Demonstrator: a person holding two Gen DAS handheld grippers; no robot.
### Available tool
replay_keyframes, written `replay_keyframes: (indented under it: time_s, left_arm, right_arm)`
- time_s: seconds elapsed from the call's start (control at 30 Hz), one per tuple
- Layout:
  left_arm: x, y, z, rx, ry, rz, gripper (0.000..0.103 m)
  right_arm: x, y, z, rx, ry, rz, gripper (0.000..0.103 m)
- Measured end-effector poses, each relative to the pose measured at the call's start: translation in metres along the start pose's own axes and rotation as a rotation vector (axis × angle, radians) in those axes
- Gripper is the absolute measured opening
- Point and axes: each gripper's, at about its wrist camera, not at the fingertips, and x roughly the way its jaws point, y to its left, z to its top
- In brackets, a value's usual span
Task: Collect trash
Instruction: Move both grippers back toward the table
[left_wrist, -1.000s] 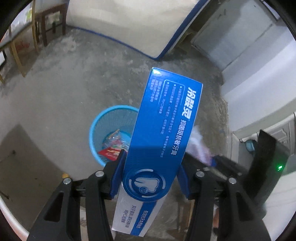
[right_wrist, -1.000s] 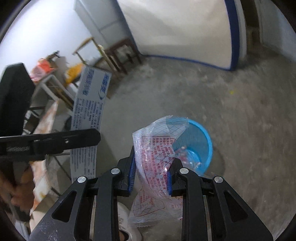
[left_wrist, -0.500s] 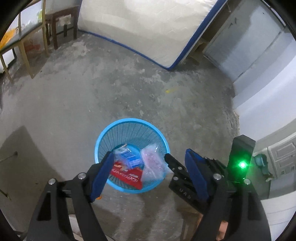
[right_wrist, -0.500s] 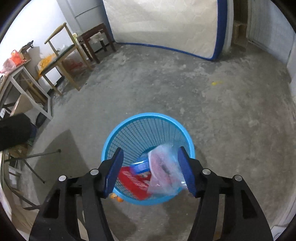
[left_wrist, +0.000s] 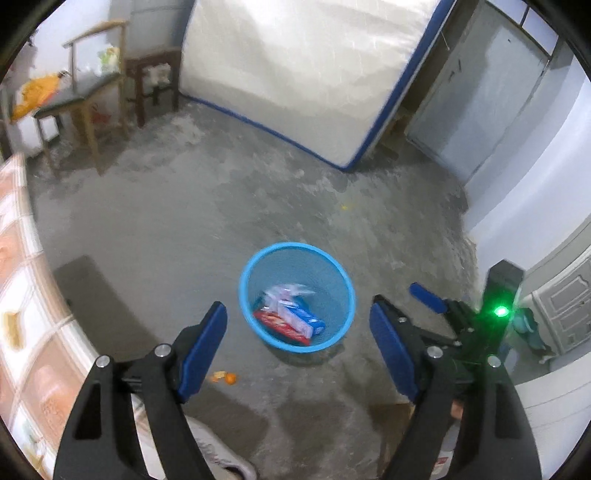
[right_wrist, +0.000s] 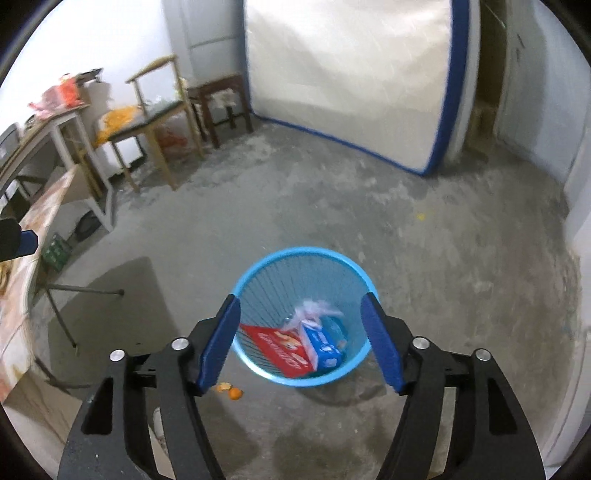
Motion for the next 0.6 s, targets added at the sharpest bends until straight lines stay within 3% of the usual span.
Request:
replay_keyframes:
  time_s: [0.2, 0.37, 0.6]
  left_arm:
    - [-0.084, 0.026, -0.049, 0.008, -0.129, 0.058, 0.084]
    - [-0.148, 0.058, -0.106, 0.024, -0.223, 0.179, 0.09]
    - [-0.226, 0.105, -0.186, -0.103, -0.335, 0.286, 0.092]
  right_arm:
    - [-0.058, 0.058, 0.006, -0.139, -0.092, 0.074, 0.082]
    - [-0.096, 0.112, 0.007, -0.253, -0.139, 0.177, 0.087]
    - [-0.128, 0.201, 0.0, -0.386, -0.153, 0.377, 0.088]
